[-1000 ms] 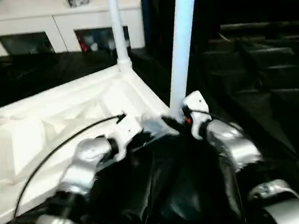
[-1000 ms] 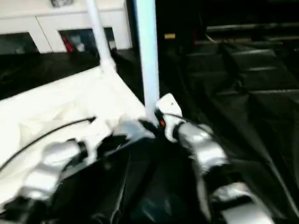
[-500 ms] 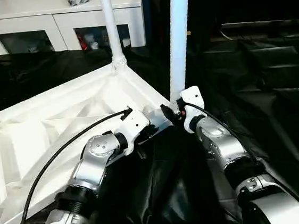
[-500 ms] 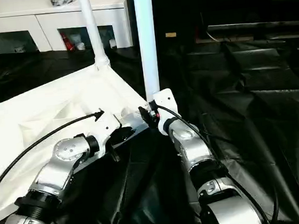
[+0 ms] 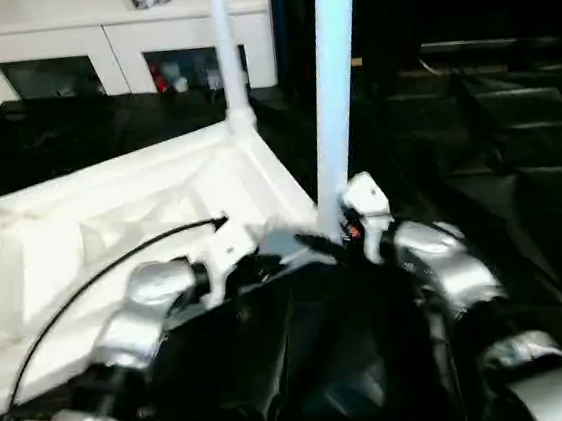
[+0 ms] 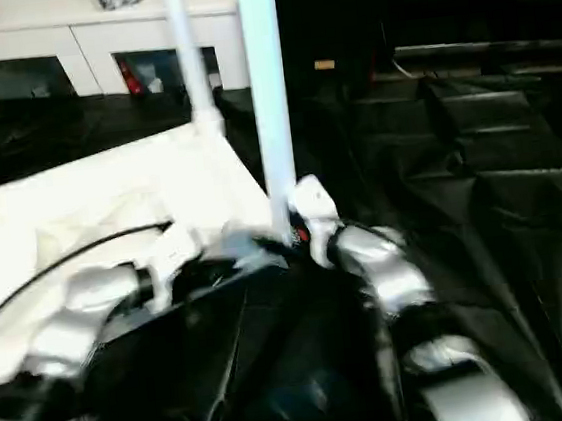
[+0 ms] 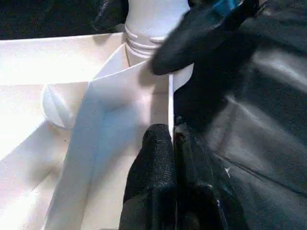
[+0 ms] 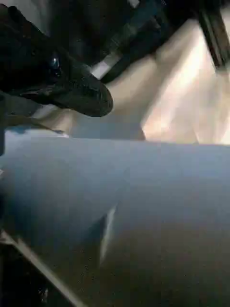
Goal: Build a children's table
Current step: Rotate leg to tighten
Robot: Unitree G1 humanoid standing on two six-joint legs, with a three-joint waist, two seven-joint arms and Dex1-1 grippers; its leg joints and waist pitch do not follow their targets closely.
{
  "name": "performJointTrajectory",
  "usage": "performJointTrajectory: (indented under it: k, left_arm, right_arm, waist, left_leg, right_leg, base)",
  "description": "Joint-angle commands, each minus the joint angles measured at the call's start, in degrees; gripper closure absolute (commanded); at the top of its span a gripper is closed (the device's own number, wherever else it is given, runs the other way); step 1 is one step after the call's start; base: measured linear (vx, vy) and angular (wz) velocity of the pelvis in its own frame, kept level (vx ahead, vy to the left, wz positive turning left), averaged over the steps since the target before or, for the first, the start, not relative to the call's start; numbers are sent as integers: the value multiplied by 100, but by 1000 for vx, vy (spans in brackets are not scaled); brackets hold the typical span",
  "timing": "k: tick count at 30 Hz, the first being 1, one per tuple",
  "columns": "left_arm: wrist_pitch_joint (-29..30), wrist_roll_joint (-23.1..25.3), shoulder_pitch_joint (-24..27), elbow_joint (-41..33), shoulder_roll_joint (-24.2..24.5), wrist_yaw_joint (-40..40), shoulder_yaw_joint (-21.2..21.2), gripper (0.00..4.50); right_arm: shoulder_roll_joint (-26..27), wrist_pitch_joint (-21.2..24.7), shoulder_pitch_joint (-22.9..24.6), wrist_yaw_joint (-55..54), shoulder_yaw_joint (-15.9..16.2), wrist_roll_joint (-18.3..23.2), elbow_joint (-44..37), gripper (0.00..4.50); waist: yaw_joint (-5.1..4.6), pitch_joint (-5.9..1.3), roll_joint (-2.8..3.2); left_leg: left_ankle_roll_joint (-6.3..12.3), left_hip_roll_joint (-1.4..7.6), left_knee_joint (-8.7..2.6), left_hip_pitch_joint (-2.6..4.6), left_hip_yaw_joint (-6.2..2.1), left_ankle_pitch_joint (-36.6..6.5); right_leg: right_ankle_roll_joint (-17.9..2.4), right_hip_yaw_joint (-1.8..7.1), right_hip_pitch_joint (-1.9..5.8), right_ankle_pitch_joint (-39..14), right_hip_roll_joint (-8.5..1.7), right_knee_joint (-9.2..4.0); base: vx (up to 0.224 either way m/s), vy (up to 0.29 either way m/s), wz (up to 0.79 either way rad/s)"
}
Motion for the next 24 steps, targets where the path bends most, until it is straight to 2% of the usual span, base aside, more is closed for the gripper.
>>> performJointTrajectory:
  k: [1, 3, 5, 6, 7, 9, 15, 24]
  left_arm:
    - [-338, -359, -183, -425, 11, -135, 117, 450]
    - [-355, -437, -181, -437, 142, -317, 158, 450]
    - [-310, -498, -168, -473, 194, -446, 184, 450]
    - [-289, -528, -137, -511, 239, -530, 184, 450]
    - [-277, -543, -114, -534, 265, -576, 184, 450]
    - [-262, -573, -70, -570, 312, -666, 186, 450]
    - [-262, -653, -5, -569, 404, -826, 207, 450]
    - [-207, -690, 18, -577, 402, -859, 225, 450]
  right_arm:
    - [-35, 110, 168, 754, 501, 47, -231, 78]
    - [-299, 212, 260, 1220, 690, 20, -383, 78]
    - [-417, 293, 299, 1443, 731, 49, -473, 78]
    - [-456, 346, 309, 1547, 725, 89, -496, 106]
    - [-472, 367, 315, 1599, 720, 105, -512, 113]
    - [-507, 419, 329, 1709, 709, 135, -560, 116]
    - [-604, 634, 381, 1986, 755, 233, -777, 173]
    - [-577, 686, 443, 2028, 781, 254, -848, 186]
  waist:
    - [16, -391, -31]
    - [47, -388, -46]
    - [93, -385, -47]
    - [101, -386, -46]
    - [105, -387, -45]
    - [109, -389, -44]
    - [109, -389, -45]
    - [110, -390, -37]
  left_leg:
    - [212, 410, -449, 150, -190, -1550]
    - [218, 411, -447, 150, -189, -1543]
    - [208, 421, -450, 161, -184, -1578]
    - [193, 421, -452, 160, -186, -1556]
    - [190, 419, -451, 160, -187, -1547]
    - [184, 421, -452, 158, -190, -1522]
    - [175, 418, -455, 155, -191, -1525]
    - [121, 417, -457, 163, -194, -1564]
  right_leg:
    - [-1378, 279, 224, -1262, -370, -400]
    - [-1371, 282, 227, -1305, -375, -401]
    - [-1357, 292, 215, -1409, -385, -410]
    - [-1370, 294, 210, -1402, -389, -408]
    - [-1377, 293, 210, -1401, -390, -410]
    - [-1381, 291, 209, -1371, -387, -406]
    - [-1397, 290, 215, -1354, -383, -399]
    - [-1371, 291, 205, -1412, -386, -408]
  base:
    - [0, 0, 0]
    - [0, 0, 0]
    - [0, 0, 0]
    - [0, 0, 0]
    - [0, 0, 0]
    - [0, 0, 0]
    - [0, 0, 0]
    - [0, 0, 0]
